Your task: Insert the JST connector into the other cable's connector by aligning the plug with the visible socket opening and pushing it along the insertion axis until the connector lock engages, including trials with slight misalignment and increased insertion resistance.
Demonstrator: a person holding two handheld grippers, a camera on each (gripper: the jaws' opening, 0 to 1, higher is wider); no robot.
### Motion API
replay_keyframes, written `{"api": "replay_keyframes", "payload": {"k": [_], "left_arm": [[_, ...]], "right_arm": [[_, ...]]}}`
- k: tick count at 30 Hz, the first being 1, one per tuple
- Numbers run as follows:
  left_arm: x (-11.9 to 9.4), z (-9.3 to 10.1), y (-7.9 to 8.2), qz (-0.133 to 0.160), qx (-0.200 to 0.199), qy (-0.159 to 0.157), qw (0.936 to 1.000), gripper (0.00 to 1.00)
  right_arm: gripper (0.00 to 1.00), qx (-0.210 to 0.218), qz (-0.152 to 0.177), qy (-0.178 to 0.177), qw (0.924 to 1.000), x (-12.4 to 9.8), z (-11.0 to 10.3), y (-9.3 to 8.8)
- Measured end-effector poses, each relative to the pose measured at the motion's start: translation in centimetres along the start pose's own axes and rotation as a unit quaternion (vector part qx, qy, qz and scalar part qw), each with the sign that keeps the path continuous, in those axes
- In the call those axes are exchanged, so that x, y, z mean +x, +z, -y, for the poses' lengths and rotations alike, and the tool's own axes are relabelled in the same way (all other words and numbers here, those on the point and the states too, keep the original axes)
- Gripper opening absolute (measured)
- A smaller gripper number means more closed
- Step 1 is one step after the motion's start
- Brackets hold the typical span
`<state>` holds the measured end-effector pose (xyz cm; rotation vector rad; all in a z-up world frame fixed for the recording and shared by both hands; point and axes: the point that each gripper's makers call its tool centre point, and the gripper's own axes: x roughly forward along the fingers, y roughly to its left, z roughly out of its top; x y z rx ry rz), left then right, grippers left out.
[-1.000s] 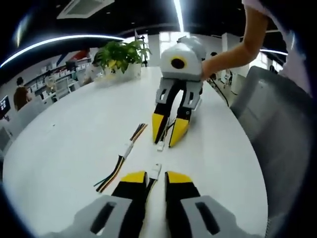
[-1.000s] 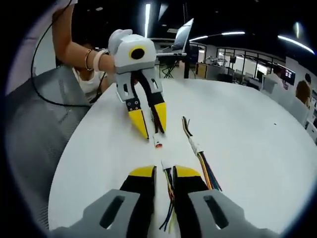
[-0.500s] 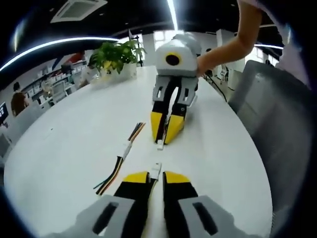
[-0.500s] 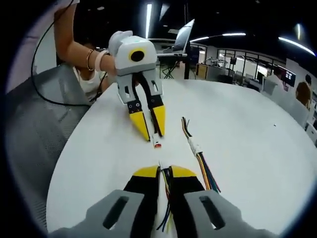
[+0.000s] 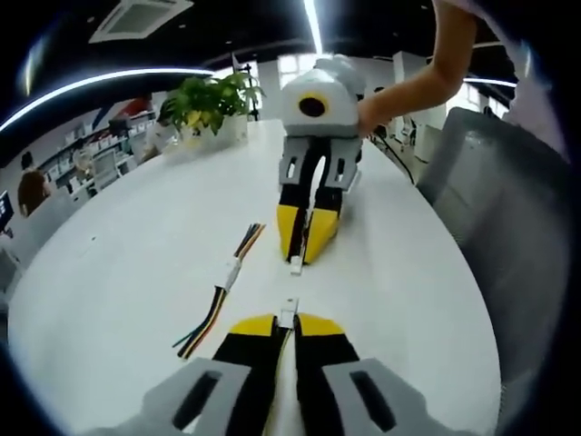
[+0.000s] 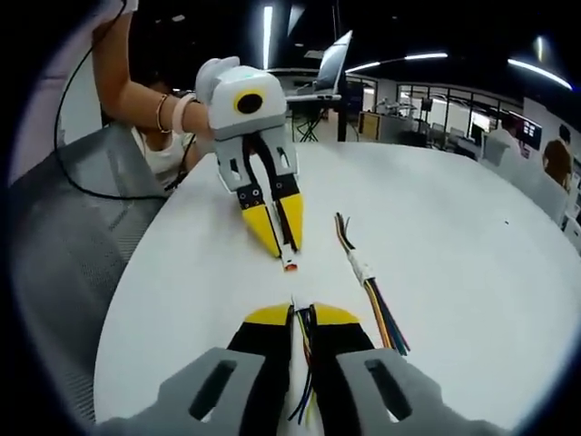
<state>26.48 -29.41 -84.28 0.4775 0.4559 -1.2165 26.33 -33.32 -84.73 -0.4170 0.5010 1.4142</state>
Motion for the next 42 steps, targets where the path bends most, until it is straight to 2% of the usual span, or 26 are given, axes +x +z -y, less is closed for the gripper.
{"api": "replay_keyframes", "payload": {"k": [10,15,22,42], "left_arm": [[-0.5,-0.6,1.3,0.004,-0.005,0.001,1.0000,0.00],[-0.5,-0.7,1.9,-0.008,-0.022,-0.004,0.9997,0.00],[-0.4,-0.8,2.2,-0.013,-0.024,-0.005,0.9996,0.00],[0.1,-0.6,2.4,-0.022,-0.010,-0.014,0.9996,0.00]], "right_arm": [[0.03,-0.004,-0.007,-0.011,0.9999,-1.0,0.5,1.0],[0.03,-0.011,-0.008,-0.025,0.9996,-1.3,0.8,2.3],[0.03,-0.018,-0.002,-0.030,0.9994,-0.9,0.5,3.7],[0.03,-0.018,-0.009,-0.020,0.9996,-0.3,0.3,3.1]]}}
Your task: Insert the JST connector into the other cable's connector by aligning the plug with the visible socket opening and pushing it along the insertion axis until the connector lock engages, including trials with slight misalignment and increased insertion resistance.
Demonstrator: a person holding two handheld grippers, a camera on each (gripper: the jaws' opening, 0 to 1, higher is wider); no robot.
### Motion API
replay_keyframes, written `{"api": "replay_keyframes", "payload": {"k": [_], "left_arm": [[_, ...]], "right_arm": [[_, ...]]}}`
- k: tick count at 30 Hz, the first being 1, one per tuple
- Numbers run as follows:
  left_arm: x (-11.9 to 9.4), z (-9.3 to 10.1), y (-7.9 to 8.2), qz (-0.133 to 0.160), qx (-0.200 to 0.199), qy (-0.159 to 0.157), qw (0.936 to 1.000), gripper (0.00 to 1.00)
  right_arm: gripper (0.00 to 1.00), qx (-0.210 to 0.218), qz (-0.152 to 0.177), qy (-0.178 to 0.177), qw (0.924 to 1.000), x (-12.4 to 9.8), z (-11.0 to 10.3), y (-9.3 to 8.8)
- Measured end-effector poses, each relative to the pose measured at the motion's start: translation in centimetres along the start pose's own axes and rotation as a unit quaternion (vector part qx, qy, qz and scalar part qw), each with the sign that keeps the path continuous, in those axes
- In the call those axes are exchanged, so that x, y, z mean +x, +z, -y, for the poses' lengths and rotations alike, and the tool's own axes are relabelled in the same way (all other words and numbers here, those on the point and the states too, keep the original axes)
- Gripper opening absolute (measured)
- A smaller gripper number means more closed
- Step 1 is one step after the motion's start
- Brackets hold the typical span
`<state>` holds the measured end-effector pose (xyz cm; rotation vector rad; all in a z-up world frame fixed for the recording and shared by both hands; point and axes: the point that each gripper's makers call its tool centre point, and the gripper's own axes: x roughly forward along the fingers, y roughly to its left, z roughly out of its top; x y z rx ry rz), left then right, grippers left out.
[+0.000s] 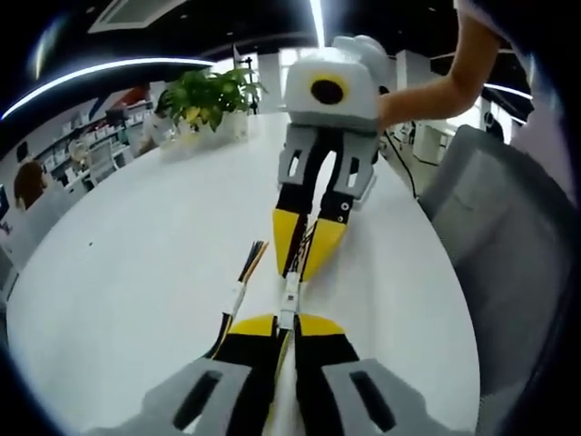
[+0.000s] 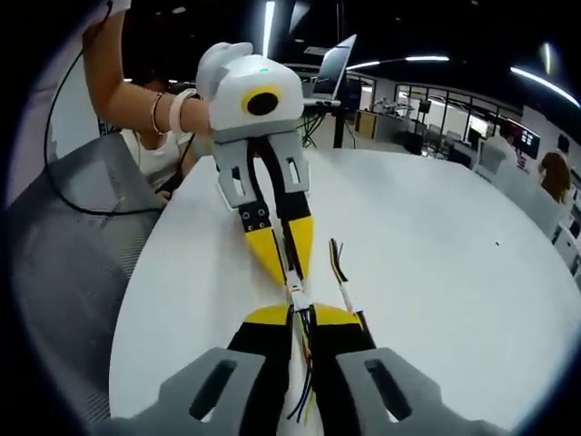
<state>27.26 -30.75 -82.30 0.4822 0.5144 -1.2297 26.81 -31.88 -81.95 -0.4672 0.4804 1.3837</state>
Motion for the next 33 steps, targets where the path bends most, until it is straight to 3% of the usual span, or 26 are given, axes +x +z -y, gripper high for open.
{"api": "replay_keyframes", "payload": {"k": [14,26,33], "left_arm": [[0.2,0.1,0.4,-0.002,0.003,-0.001,1.0000,0.00],[0.2,0.1,1.2,0.008,0.037,-0.002,0.9993,0.00],[0.3,0.3,1.2,0.010,0.042,-0.008,0.9991,0.00]], "right_arm": [[0.03,0.009,-0.015,0.002,0.9998,0.3,0.0,-0.8],[0.03,0.017,-0.005,-0.003,0.9998,0.1,0.2,-0.3],[0.02,-0.004,0.001,-0.005,1.0000,0.1,0.2,0.2]]}}
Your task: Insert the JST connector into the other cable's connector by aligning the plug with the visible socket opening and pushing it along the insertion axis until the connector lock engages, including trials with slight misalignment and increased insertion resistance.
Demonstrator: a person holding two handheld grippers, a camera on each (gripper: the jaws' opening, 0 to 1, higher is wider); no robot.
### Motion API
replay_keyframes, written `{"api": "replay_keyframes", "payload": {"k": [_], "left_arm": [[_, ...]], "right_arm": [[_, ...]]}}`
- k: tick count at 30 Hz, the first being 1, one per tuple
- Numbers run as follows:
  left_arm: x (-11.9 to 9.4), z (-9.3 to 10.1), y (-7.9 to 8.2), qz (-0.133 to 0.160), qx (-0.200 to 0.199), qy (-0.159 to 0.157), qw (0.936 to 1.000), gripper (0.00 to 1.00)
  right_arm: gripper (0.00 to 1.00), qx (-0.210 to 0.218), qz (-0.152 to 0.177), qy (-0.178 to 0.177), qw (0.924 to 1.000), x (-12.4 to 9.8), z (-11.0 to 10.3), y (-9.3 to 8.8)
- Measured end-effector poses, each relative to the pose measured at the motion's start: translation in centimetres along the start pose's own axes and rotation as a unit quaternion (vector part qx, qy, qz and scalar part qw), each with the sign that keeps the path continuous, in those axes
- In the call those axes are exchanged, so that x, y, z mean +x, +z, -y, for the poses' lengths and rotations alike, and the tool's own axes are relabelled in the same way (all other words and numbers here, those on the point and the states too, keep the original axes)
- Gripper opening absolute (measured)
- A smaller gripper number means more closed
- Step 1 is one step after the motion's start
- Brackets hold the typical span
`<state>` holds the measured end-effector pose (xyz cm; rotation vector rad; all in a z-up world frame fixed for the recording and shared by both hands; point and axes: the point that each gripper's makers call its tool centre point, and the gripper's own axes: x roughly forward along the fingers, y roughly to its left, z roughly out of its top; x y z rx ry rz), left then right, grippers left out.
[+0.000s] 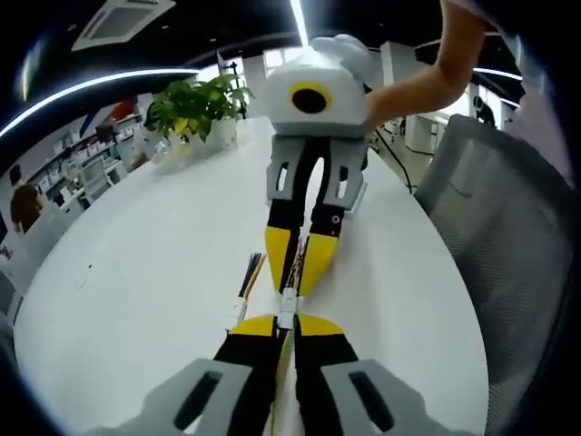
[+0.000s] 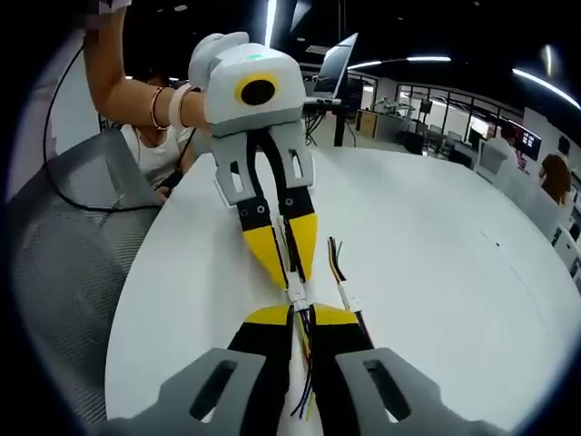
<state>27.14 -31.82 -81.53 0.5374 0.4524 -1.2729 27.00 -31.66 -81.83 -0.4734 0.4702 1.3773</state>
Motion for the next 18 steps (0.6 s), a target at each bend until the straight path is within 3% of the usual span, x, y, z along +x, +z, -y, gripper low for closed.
{"api": "replay_keyframes", "payload": {"k": [18], "left_arm": [[0.64,-0.22,-0.77,-0.021,0.026,-0.007,0.9994,0.00]], "right_arm": [[0.02,-0.005,-0.010,0.010,0.9999,0.44,0.03,-0.69]]}}
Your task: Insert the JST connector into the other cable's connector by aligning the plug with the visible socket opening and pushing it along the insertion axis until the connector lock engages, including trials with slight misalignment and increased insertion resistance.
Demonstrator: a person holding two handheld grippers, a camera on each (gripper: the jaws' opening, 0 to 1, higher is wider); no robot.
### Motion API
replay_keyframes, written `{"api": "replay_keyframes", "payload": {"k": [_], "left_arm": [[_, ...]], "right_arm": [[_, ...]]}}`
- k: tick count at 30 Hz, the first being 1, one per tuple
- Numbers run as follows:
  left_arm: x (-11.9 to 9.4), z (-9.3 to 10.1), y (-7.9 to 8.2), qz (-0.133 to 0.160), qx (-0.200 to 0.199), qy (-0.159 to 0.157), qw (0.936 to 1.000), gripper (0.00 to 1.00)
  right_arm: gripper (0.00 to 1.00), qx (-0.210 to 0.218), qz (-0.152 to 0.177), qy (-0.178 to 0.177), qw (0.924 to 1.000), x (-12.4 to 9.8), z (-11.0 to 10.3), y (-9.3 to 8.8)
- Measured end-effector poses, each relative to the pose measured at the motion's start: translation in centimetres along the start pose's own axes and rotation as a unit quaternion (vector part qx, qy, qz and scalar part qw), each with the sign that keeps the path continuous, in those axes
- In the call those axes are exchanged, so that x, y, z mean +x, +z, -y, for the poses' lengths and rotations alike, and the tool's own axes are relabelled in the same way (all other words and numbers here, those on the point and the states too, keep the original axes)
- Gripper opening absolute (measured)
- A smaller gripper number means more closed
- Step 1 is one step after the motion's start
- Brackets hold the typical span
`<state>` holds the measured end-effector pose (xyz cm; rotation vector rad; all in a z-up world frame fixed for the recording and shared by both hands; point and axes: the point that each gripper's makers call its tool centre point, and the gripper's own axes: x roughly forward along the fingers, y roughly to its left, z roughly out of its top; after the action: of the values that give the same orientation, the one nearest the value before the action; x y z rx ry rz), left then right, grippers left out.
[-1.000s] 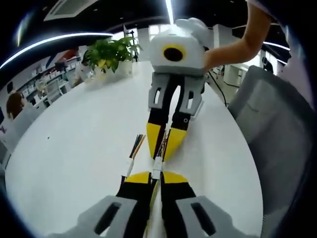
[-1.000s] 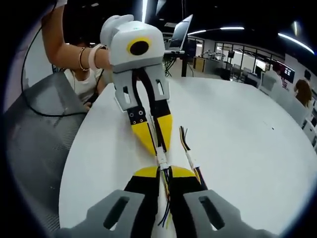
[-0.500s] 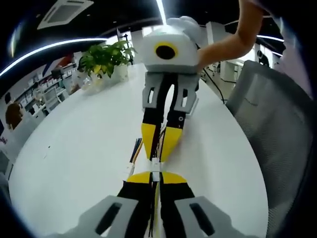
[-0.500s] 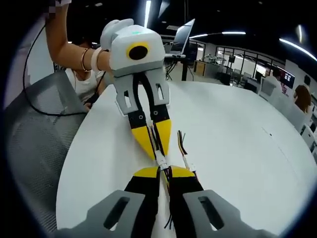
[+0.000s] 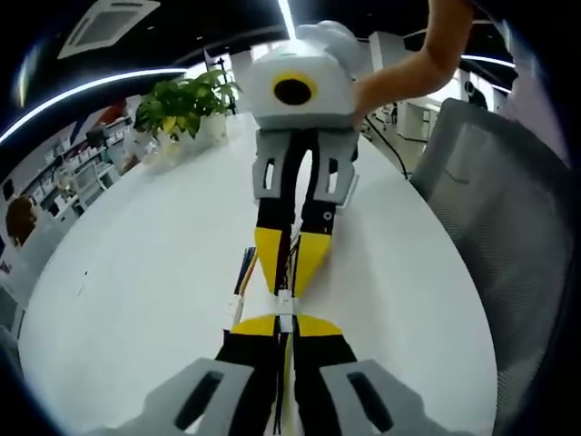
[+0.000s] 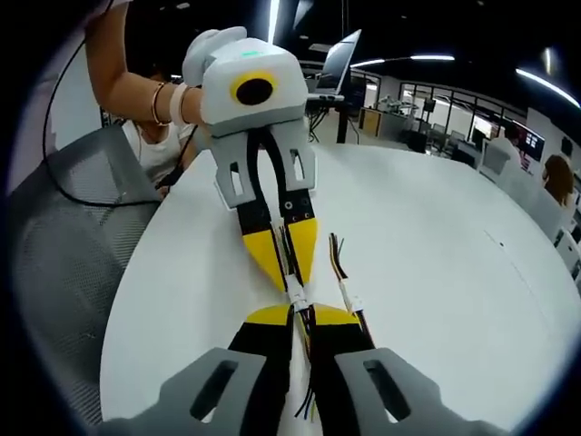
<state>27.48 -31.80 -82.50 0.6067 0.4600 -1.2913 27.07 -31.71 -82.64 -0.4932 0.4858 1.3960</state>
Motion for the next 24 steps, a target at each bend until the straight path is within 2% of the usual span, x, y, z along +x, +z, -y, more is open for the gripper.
{"api": "replay_keyframes", "payload": {"k": [11,14,18,21,24], "left_arm": [[0.7,-0.1,-0.8,-0.006,0.002,-0.016,0.9999,0.00],[1.1,0.3,-1.2,-0.013,0.020,-0.026,0.9994,0.00],[1.3,0.4,-1.4,-0.016,0.022,-0.032,0.9991,0.00],[1.5,0.4,-1.3,-0.011,0.018,-0.035,0.9992,0.00],[1.4,0.4,-1.4,-0.007,0.008,-0.037,0.9993,0.00]], "right_arm": [[0.03,0.013,-0.002,0.002,0.9999,0.8,0.1,-0.8],[0.03,0.020,-0.007,0.004,0.9998,1.1,-0.1,-1.3],[0.03,0.025,-0.006,0.001,0.9997,1.1,-0.2,-1.5],[0.03,0.058,-0.004,0.000,0.9983,1.1,-0.2,-1.7],[0.04,0.063,-0.002,-0.002,0.9980,1.2,-0.2,-1.8]]}}
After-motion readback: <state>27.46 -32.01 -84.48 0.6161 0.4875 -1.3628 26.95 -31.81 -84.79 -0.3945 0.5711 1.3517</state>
